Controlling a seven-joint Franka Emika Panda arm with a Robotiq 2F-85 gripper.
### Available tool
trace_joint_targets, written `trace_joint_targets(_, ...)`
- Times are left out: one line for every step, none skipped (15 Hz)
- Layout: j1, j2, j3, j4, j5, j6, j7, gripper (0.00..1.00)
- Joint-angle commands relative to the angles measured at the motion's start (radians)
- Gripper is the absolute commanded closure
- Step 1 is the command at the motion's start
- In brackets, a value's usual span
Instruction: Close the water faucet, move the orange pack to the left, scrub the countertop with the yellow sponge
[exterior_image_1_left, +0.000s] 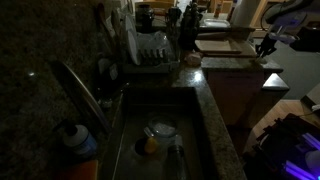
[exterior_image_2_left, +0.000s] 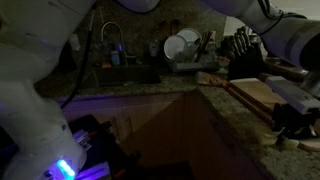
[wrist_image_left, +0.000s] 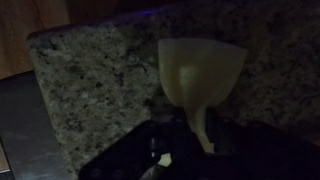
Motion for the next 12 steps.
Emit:
trace_joint_targets(0.061,0.028,0.007,0.063,-0.054,-0.066,0.036,0.94)
trace_joint_targets(0.074,0.044,0.02,0.079,-0.052,-0.087,0.03,0.94)
trace_joint_targets(0.09,0.061,0.032,0.091,-0.044,-0.11,0.029,0.94)
trace_joint_targets(0.102,0.075,0.041,0.104,-0.033,-0.141,0.025,0.94)
trace_joint_targets(0.114,0.095,0.05,0.122,-0.024,-0.162,0.026,0.94)
trace_joint_targets(0.126,0.108,0.057,0.136,-0.017,-0.186,0.027,0.94)
trace_joint_targets(0.134,0.119,0.058,0.162,-0.021,-0.203,0.024,0.94)
trace_joint_targets(0.145,0.13,0.066,0.179,-0.019,-0.209,0.015,0.94)
trace_joint_targets(0.156,0.135,0.073,0.195,-0.024,-0.211,0.003,0.94)
trace_joint_targets(0.178,0.146,0.083,0.208,-0.037,-0.197,-0.017,0.94)
trace_joint_targets(0.206,0.145,0.09,0.199,-0.064,-0.177,-0.037,0.94)
trace_joint_targets(0.242,0.145,0.092,0.192,-0.097,-0.165,-0.05,0.94)
